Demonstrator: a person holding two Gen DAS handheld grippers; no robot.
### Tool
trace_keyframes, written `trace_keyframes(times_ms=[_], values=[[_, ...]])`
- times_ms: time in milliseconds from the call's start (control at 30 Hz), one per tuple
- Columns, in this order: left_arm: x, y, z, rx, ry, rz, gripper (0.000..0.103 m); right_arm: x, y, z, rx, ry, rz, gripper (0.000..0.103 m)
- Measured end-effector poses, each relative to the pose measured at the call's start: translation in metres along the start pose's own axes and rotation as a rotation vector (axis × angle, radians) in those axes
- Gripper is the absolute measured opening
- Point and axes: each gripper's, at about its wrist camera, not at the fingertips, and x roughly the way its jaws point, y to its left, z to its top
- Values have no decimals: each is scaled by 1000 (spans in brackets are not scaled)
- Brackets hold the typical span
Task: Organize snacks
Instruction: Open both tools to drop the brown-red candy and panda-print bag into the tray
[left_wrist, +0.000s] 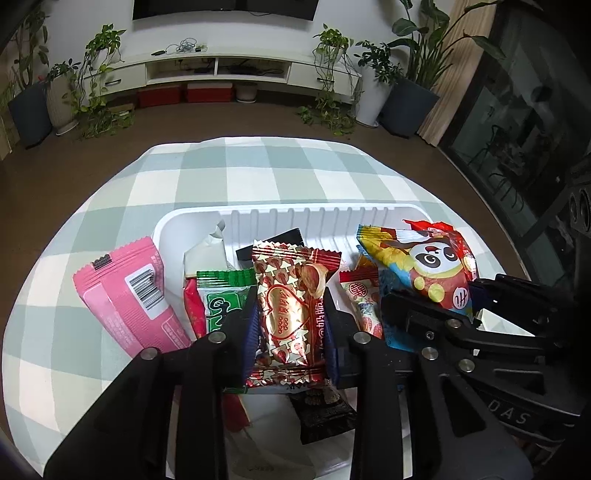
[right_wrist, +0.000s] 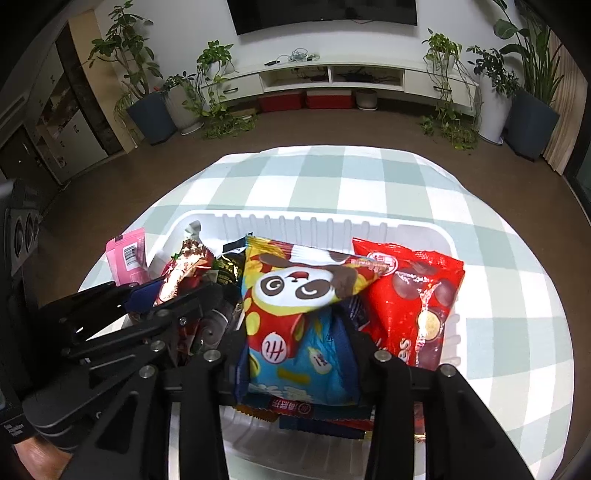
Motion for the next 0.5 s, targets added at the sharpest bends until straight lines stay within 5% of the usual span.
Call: trace_keyframes(times_ms=[500], values=[[-14, 2, -3, -8, -10, -15, 41, -7, -3, 1, 17, -20, -19, 52]])
